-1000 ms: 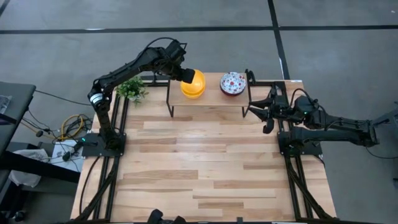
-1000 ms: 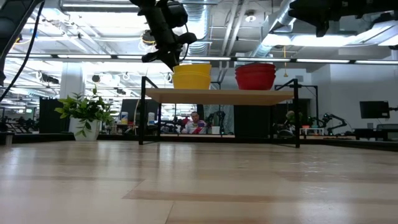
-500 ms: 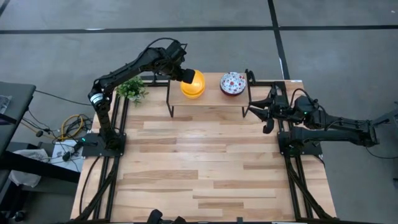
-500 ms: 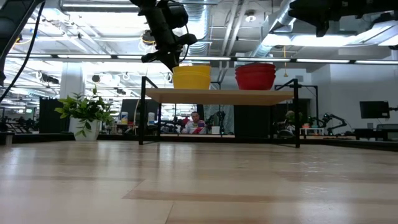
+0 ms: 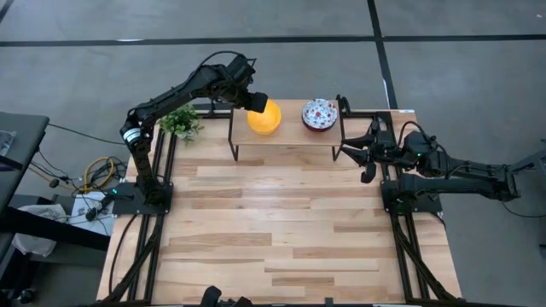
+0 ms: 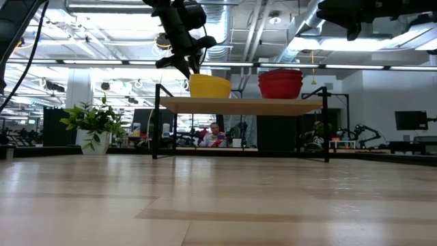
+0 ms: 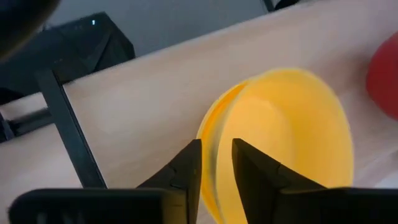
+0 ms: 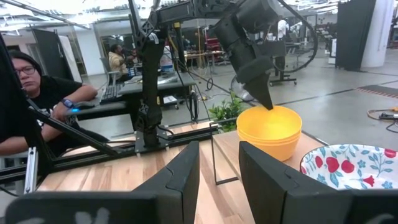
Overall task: Pick & Place Mini bowls
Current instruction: Stack the yellow bowl on top of the yellow bowls on the shelf
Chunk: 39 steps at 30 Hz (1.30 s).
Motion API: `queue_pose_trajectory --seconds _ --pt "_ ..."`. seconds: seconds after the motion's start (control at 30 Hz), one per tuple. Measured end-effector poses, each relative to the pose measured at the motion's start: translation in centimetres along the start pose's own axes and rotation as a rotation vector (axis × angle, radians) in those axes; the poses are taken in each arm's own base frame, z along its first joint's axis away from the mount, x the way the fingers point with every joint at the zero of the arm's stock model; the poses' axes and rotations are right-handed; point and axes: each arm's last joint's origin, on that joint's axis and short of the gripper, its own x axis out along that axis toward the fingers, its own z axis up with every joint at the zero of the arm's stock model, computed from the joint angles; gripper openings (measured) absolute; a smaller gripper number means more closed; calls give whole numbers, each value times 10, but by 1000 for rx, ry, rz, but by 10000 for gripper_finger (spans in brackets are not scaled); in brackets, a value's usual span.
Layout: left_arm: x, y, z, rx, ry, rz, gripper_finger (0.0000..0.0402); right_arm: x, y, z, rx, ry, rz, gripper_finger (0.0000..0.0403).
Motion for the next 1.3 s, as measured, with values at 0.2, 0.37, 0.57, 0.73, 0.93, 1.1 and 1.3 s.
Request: queue_pose_trajectory --seconds 0.2,0.37,0.57,0.73,0.93,1.1,1.3 --pt "-16 -2 5 -7 -91 -36 92 0 0 0 0 0 -1 102" --pt "-29 -11 4 43 -144 -109 92 0 0 0 1 0 -4 102" --pt "-9 -9 -5 52 -74 -145 92 0 0 0 0 2 -4 102" --pt "3 -6 -10 49 -49 -136 92 0 0 0 0 2 -4 102" --pt "5 -6 -10 51 -58 -137 92 0 0 0 1 3 -4 102" --pt "6 -4 -9 52 -66 -120 92 0 0 0 1 2 -4 102" --pt "16 -1 -16 48 -37 -100 92 0 -1 0 1 3 -4 102"
